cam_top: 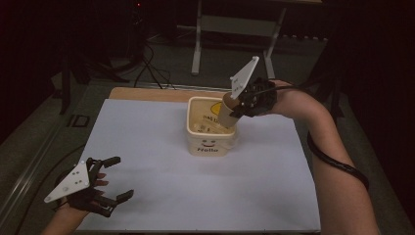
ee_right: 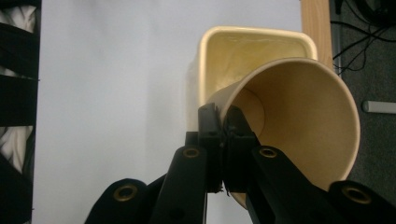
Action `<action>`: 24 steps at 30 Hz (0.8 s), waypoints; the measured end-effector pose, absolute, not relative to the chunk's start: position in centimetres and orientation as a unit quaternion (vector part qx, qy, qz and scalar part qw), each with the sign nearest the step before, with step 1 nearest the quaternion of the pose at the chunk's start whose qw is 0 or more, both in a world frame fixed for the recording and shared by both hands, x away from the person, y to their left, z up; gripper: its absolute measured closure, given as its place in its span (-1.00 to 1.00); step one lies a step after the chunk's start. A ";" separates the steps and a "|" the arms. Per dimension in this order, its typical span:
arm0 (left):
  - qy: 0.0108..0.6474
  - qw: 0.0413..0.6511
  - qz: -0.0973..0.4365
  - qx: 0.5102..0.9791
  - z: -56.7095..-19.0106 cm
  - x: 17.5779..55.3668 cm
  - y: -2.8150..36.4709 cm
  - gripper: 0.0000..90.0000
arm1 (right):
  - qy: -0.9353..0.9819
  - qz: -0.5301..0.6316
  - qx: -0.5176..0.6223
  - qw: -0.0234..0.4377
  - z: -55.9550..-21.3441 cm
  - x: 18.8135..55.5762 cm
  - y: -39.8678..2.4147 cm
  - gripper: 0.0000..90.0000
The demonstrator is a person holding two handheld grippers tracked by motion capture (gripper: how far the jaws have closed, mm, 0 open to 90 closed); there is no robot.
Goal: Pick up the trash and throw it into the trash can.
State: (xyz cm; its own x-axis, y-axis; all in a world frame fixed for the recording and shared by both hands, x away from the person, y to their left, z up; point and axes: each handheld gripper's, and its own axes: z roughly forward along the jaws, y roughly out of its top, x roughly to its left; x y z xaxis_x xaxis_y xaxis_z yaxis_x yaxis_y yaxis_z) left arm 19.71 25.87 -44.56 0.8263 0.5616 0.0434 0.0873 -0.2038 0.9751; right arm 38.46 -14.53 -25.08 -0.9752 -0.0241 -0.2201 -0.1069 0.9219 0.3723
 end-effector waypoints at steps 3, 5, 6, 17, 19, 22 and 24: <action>0.216 0.592 0.200 0.750 -44.6 19.7 25.9 -0.97 | 0.973 0.201 -0.034 0.107 -25.0 38.9 -14.7 0.96; 0.215 0.592 0.199 0.750 -44.6 19.8 25.9 -0.97 | 0.972 0.204 -0.031 0.108 -25.0 39.4 -14.9 0.96; 0.215 0.592 0.199 0.751 -44.6 19.8 25.9 -0.97 | 0.972 0.206 -0.028 0.109 -25.1 39.6 -14.9 0.96; 0.214 0.589 0.197 0.754 -44.7 19.8 25.9 -0.97 | 0.972 0.208 -0.020 0.111 -25.5 41.1 -14.6 0.96; 0.214 0.588 0.197 0.755 -44.7 19.8 25.8 -0.97 | 0.971 0.208 -0.022 0.113 -25.6 41.5 -14.1 0.96; 0.212 0.586 0.196 0.757 -44.8 19.8 25.8 -0.97 | 0.970 0.211 -0.028 0.117 -25.6 41.8 -13.7 0.96; 0.212 0.586 0.196 0.757 -44.8 19.7 25.7 -0.97 | 0.969 0.214 -0.027 0.117 -25.7 42.1 -13.4 0.95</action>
State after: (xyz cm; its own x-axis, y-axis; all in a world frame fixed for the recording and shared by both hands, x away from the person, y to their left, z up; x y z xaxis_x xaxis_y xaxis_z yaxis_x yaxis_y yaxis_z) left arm 19.73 25.75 -44.79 0.8331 0.5509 0.0493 0.0907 -0.2240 0.9704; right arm 42.07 -13.40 -25.65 -0.9711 -0.0024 -0.2386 -0.1025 0.9072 0.4080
